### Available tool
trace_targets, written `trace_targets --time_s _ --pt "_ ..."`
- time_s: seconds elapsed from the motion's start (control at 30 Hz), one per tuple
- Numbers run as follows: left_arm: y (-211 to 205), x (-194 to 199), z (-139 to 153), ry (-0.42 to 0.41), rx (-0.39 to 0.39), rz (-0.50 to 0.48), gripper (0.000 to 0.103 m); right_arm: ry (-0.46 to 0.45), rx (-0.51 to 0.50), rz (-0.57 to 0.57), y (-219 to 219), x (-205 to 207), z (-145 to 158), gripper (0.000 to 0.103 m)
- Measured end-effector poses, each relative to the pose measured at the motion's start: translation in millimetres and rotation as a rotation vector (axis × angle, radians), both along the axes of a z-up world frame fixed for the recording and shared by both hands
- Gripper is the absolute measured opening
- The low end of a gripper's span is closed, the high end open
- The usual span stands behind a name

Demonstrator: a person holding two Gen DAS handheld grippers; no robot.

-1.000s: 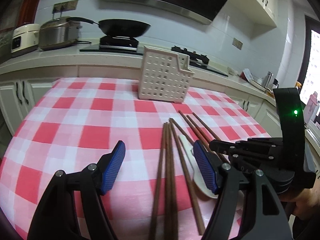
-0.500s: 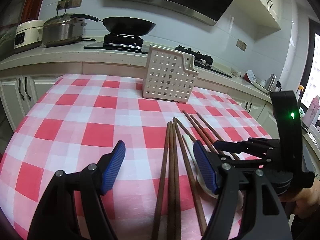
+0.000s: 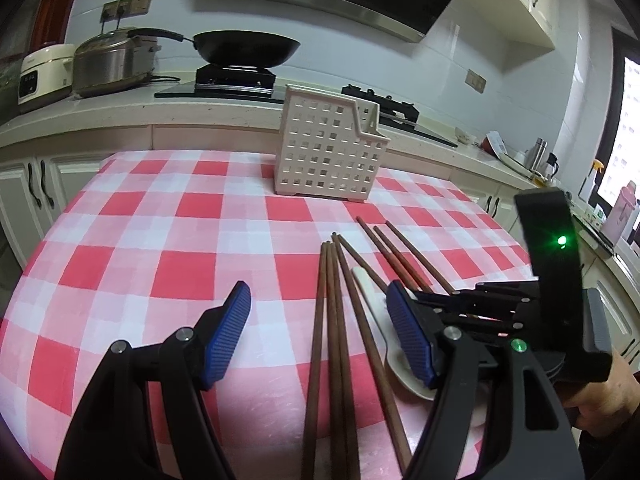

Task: Organize utensils
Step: 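Lower the right gripper onto a white spoon and close on it, then grasp the other white spoon with the left gripper while the right gripper lifts its spoon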

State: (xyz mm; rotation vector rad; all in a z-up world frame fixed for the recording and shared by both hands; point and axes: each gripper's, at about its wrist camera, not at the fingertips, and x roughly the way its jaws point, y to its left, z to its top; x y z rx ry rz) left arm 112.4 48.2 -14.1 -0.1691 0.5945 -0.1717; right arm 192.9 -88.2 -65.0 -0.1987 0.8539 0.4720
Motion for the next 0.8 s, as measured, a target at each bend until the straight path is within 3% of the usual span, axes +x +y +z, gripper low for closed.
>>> trace_targets --time_s 0.13,0.23,0.47,0.8 --pt "-8.2 7.6 1.0 0.021 0.008 -0.028 0.058 -0.014 0.039 0.004 -8.8 -3.2 8.7 0.008" --pt "-17.2 13.9 -0.3 0.047 0.012 -0.065 0.045 -0.02 0.077 -0.006 -17.9 -6.3 14.2 0.008" --pt "-46.0 35.8 -10.5 0.138 0.038 -0.137 0.029 -0.031 0.172 -0.05 -49.2 -16.1 30.9 0.008" --pt "-70.9 78.3 -27.6 0.282 0.097 -0.148 0.023 -0.077 0.243 -0.123 -99.9 -12.5 51.3 0.008"
